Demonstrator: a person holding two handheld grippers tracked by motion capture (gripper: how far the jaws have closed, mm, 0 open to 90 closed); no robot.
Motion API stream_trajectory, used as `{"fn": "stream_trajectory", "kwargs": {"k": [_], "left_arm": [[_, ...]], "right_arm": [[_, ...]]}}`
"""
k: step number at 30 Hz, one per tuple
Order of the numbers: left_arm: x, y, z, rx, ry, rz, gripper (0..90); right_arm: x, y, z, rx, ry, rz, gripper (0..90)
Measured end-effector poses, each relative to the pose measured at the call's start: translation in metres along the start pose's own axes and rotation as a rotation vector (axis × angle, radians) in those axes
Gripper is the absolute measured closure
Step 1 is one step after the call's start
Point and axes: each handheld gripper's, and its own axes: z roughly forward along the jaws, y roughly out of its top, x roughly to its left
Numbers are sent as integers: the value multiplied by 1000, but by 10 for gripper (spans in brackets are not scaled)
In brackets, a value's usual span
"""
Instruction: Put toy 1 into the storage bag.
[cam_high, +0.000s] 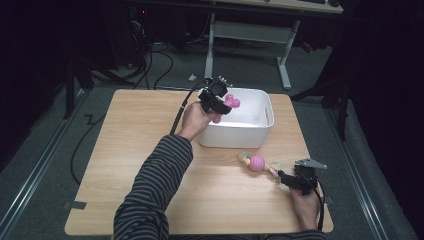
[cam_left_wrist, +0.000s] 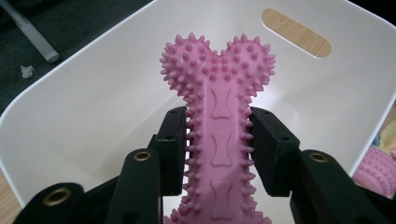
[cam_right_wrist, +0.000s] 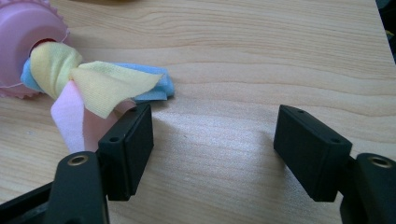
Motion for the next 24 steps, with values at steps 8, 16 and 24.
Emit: {"fn": "stream_trajectory", "kwargs": {"k": [8,16,24], "left_arm": [[1,-1,4,12,13,4,584],[1,-4,8,24,6,4,582],[-1,-5,11,40,4,13,579]], "right_arm": [[0,0,0,1,1,1,285],[0,0,0,0,1,0,285],[0,0,0,0,0,1,285]]}}
